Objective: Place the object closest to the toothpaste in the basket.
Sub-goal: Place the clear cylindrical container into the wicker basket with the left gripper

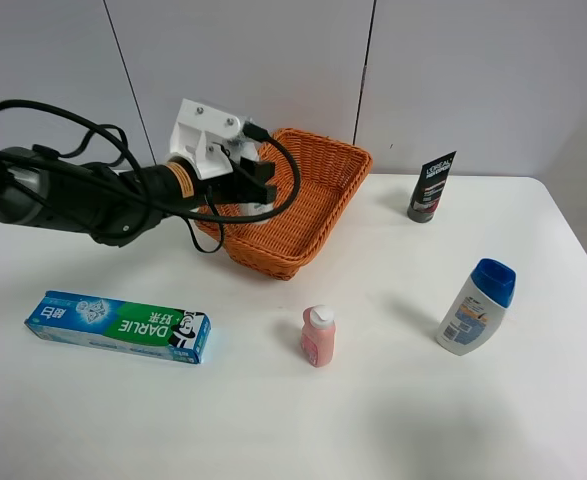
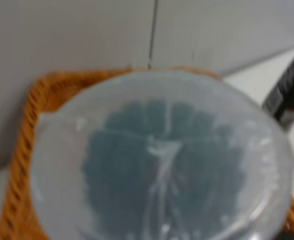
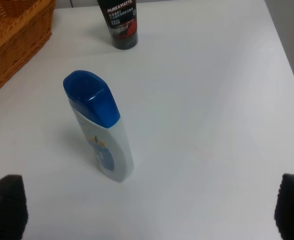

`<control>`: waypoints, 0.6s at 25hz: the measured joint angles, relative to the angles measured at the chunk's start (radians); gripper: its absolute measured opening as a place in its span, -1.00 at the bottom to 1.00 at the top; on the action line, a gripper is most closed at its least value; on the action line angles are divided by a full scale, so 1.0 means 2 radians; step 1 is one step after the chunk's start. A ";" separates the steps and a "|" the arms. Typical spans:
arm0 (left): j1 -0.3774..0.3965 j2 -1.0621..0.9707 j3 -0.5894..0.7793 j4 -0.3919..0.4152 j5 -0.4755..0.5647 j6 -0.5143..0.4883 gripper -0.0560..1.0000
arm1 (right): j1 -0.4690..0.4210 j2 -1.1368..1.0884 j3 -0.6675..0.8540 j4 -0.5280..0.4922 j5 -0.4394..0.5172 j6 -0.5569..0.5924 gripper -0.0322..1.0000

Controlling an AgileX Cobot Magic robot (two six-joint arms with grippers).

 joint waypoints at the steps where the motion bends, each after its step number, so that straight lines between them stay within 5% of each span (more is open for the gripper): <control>1: -0.004 0.007 0.000 0.000 0.002 0.000 -0.14 | 0.000 0.000 0.000 0.000 0.000 0.000 0.99; 3: -0.010 0.014 0.000 -0.004 0.002 -0.008 -0.09 | 0.000 0.000 0.000 0.000 0.000 0.000 0.99; 8: -0.012 0.009 -0.005 -0.025 -0.010 -0.048 0.85 | 0.000 0.000 0.000 0.000 0.000 0.000 0.99; 15: 0.000 -0.090 -0.005 -0.028 0.012 -0.058 0.98 | 0.000 0.000 0.000 0.000 0.000 0.000 0.99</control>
